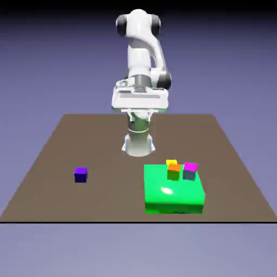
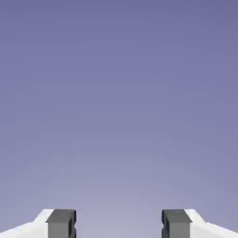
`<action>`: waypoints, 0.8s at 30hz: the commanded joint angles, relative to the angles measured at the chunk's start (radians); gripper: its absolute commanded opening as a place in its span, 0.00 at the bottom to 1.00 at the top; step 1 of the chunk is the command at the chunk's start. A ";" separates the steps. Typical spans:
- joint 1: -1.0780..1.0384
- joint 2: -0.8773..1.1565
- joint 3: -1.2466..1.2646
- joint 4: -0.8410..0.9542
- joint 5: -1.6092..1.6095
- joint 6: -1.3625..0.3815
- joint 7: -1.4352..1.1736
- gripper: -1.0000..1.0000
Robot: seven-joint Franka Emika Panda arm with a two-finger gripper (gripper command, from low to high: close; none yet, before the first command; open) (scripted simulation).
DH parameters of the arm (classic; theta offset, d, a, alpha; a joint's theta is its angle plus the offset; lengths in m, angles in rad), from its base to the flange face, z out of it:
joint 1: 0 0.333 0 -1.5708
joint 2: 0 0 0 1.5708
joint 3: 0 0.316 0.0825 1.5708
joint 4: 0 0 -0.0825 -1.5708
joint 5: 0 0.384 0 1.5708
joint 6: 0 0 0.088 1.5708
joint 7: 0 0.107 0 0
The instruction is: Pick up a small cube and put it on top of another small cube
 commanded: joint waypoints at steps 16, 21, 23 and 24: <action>-0.381 0.580 -0.287 0.099 -0.118 -0.305 -0.521 0.50; -0.432 0.692 -0.278 0.113 -0.099 -0.261 -0.574 0.50; -0.457 0.764 -0.250 0.120 -0.073 -0.197 -0.592 0.50; -0.470 0.800 -0.235 0.124 -0.059 -0.165 -0.600 0.50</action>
